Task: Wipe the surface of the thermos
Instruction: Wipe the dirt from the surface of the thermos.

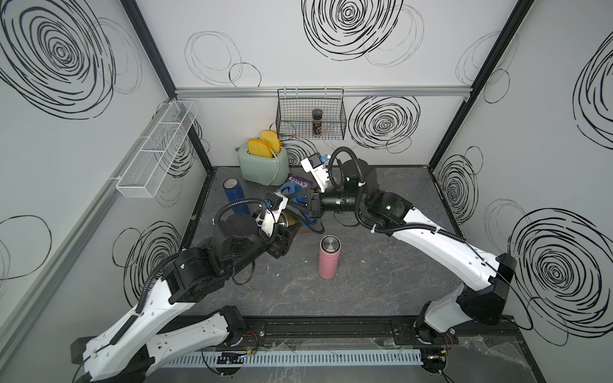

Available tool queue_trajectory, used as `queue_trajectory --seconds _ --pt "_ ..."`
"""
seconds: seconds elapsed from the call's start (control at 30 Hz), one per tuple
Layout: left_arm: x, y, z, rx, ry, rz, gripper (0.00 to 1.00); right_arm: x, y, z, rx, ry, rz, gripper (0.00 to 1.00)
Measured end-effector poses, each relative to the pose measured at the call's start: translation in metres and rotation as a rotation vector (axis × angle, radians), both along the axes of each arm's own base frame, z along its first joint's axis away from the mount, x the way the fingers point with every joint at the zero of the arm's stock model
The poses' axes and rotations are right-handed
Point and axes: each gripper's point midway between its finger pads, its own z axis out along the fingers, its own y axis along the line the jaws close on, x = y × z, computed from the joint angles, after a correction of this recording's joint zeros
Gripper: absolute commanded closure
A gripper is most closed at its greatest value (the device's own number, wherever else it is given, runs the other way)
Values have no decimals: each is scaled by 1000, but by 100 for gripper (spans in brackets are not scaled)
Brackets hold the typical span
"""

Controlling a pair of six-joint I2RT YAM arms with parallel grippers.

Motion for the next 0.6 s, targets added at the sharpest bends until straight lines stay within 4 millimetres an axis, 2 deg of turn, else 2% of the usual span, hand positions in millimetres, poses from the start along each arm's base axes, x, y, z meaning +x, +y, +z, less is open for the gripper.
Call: queue_trajectory --seconds 0.1,0.2,0.27,0.37,0.47,0.6 --pt "-7 -3 3 17 -28 -16 100 2 -5 -11 9 17 0 100" --pt "-9 0 6 29 -54 -5 100 22 -25 -43 -23 83 -61 100" --pt "-8 2 9 37 -69 9 100 39 -43 -71 -62 142 -121 100" --pt "-7 4 10 49 -84 26 100 59 -62 -91 -100 189 -197 100" --pt "-6 5 10 60 -91 39 100 55 -59 -81 -96 175 -195 100" --pt "-5 5 9 71 -96 50 100 21 -33 -34 -34 100 -107 100"
